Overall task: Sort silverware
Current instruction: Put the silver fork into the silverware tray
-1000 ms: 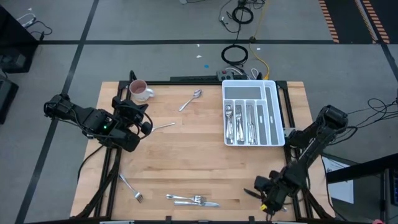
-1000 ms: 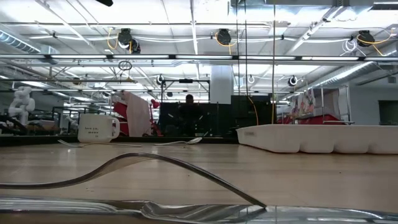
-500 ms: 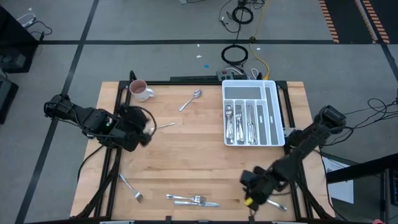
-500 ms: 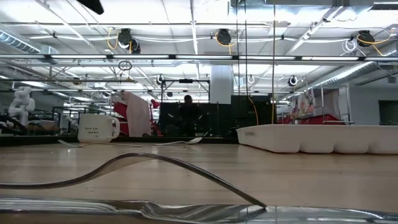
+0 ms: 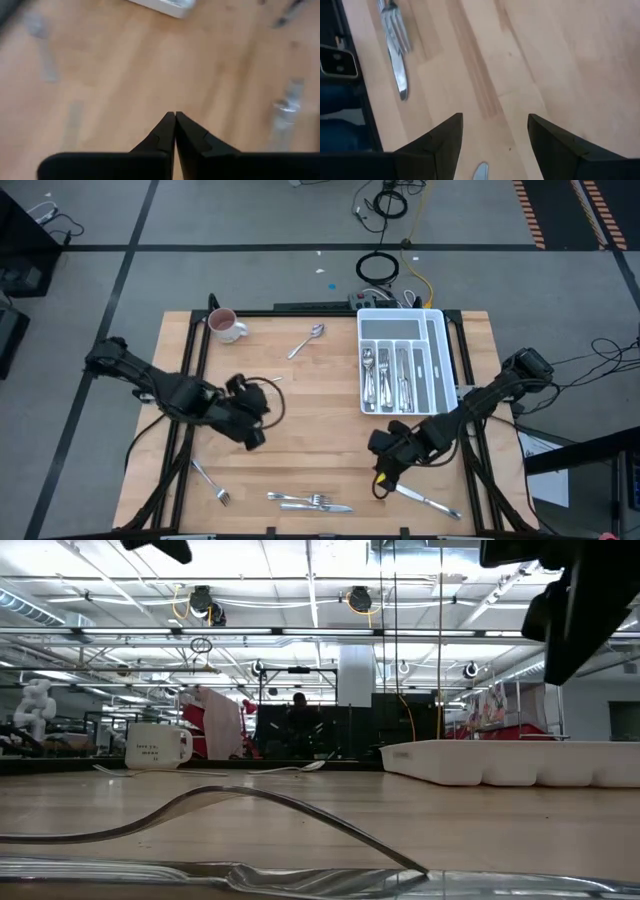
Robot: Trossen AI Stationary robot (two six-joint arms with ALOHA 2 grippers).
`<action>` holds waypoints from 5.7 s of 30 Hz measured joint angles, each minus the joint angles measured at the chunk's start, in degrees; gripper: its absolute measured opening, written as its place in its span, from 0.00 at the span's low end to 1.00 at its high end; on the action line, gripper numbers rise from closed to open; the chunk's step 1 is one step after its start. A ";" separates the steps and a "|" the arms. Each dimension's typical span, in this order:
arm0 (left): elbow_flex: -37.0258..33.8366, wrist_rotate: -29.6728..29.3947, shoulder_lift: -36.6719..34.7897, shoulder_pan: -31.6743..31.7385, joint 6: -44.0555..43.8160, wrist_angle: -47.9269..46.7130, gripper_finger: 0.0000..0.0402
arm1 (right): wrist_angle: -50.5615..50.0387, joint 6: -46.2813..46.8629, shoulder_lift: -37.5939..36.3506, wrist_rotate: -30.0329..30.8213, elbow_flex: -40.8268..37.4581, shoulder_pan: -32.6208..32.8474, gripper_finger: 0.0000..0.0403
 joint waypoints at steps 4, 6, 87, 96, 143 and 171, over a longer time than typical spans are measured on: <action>0.00 9.39 5.07 -1.18 4.63 7.54 0.04 | -2.17 -2.21 0.00 0.14 0.00 1.95 0.53; 0.00 12.54 7.75 -2.44 6.14 10.38 0.04 | -4.56 -3.91 0.00 -0.07 0.00 3.67 0.53; -0.04 18.83 35.11 -8.86 4.46 37.01 0.48 | -8.08 6.92 0.00 7.59 -1.95 14.51 0.53; -0.02 17.04 35.30 -9.02 5.26 37.24 0.48 | -7.84 6.92 0.00 10.41 -1.95 14.49 0.53; 14.81 3.20 42.06 -7.74 9.07 19.03 0.02 | 0.99 19.31 0.00 28.00 -1.95 11.27 0.53; 27.02 -39.73 41.85 -7.68 39.18 -26.70 0.02 | 35.64 35.95 -9.75 7.49 -1.90 -15.05 0.53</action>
